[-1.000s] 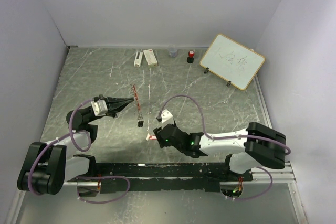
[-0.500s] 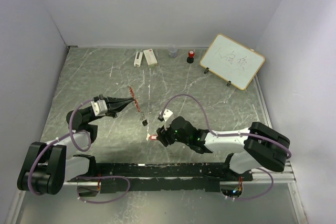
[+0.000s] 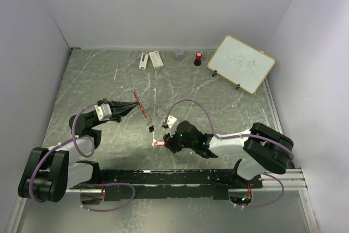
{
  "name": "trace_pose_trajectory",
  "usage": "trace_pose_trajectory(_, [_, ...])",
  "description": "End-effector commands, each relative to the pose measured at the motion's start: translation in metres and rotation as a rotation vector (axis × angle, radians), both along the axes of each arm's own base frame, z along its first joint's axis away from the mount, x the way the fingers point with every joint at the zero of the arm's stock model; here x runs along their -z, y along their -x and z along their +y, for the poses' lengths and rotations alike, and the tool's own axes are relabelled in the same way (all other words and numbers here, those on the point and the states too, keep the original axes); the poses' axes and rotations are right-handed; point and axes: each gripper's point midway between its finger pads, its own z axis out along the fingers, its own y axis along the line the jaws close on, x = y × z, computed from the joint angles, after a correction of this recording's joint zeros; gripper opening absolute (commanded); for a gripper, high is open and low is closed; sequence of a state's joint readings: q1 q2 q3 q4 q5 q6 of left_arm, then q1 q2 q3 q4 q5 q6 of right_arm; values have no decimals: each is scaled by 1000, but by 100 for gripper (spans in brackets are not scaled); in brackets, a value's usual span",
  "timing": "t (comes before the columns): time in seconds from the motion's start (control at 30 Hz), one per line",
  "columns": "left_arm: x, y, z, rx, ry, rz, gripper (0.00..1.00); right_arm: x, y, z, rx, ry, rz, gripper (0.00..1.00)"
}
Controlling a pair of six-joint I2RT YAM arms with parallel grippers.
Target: Put the keys on the keyring
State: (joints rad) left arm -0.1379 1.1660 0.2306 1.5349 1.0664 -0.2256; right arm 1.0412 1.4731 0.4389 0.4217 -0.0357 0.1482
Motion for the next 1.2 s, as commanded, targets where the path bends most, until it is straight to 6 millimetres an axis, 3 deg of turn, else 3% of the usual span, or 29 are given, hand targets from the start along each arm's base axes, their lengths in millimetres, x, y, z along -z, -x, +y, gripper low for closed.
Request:
trace_pose_trajectory(0.0, [-36, 18, 5, -4, 36, -254, 7, 1, -1, 1, -19, -6, -4, 37])
trace_pose_trajectory(0.17, [-36, 17, 5, -5, 35, -254, 7, 2, -1, 0, -10, -5, -4, 24])
trace_pose_trajectory(0.33, [-35, 17, 5, -4, 34, -253, 7, -6, -4, -1, 5, -23, -27, 1])
trace_pose_trajectory(0.37, [-35, 17, 5, -4, 33, -253, 7, -10, -5, -2, 9, -31, -36, 0])
trace_pose_trajectory(0.63, [-35, 16, 4, -3, 32, -249, 7, -55, -13, -10, 50, -125, -152, 1])
trace_pose_trajectory(0.77, [-34, 16, 4, -1, 32, -247, 7, -51, -12, -6, 40, -88, -104, 33])
trace_pose_trajectory(0.97, [-35, 15, 4, -4, 35, -246, 7, -34, -10, 3, 135, -74, 61, 34])
trace_pose_trajectory(1.17, [-35, 15, 5, -5, 35, -247, 7, -33, -2, 5, 247, -179, 179, 34])
